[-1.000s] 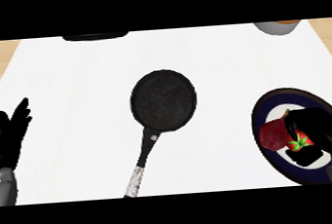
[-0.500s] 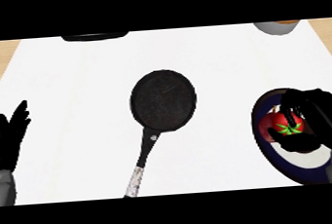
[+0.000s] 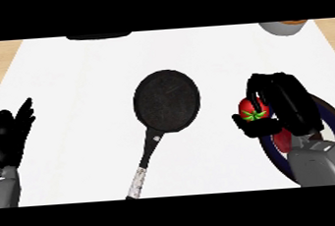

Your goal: Pick the tomato from the plate and place it in the pan

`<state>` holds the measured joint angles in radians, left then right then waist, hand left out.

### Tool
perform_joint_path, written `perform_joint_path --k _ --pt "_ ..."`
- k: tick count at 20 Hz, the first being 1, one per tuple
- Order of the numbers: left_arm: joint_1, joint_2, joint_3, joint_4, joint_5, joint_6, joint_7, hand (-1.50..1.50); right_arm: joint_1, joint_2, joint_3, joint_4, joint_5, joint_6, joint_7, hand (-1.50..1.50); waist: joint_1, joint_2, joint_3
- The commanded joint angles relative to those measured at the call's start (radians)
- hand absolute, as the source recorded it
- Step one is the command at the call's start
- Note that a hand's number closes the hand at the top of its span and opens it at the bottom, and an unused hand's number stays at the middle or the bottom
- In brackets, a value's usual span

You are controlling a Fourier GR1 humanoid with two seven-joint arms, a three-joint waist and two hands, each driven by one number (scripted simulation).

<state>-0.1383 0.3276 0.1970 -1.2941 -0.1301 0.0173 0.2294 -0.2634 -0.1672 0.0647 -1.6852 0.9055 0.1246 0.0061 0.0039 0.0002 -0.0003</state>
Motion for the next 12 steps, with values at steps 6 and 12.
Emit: perform_joint_path --k 6,12 --pt "0.002 -0.023 -0.020 -0.097 0.002 -0.007 0.082 0.00 -0.289 0.164 0.023 0.363 -0.051 -0.122 0.103 1.50 0.018 0.003 0.001" --pt "-0.021 0.011 0.011 -0.027 0.027 -0.056 0.013 0.00 -0.492 0.166 0.052 0.764 -0.124 -0.318 0.095 1.50 0.033 0.009 0.001"
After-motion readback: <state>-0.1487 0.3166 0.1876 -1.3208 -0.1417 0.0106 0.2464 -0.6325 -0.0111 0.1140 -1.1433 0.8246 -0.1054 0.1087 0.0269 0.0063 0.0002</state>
